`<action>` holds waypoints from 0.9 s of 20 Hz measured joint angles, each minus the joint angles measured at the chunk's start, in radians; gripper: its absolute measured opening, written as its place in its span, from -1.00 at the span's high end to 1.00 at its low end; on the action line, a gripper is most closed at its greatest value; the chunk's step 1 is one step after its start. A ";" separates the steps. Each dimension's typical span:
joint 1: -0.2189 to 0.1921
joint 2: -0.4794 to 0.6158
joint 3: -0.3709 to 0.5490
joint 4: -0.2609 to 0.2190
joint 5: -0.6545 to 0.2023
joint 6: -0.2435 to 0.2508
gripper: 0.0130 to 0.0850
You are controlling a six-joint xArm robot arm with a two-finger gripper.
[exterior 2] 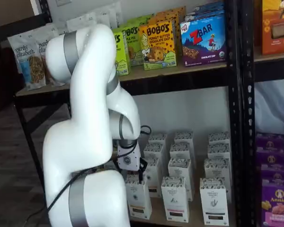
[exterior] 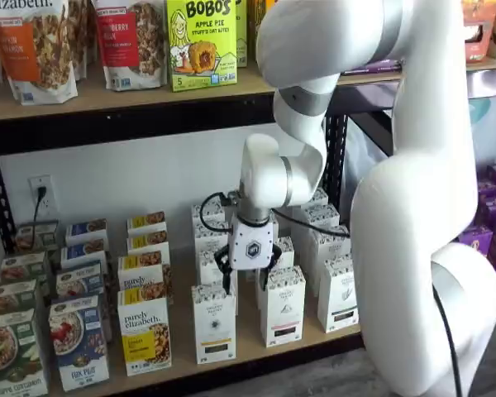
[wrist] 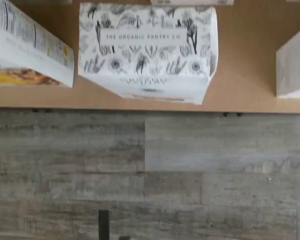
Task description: Pick up the white box with a yellow strip in the middle, on the bottom shelf, the fourth box from the left
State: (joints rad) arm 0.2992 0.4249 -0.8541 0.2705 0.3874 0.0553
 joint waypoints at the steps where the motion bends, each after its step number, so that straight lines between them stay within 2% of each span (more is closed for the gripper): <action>1: 0.000 0.009 -0.010 0.006 0.000 -0.006 -1.00; 7: 0.000 0.097 -0.105 -0.033 0.007 0.031 -1.00; 18: 0.015 0.241 -0.270 -0.028 0.027 0.043 -1.00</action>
State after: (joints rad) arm 0.3139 0.6659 -1.1238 0.2423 0.4144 0.0987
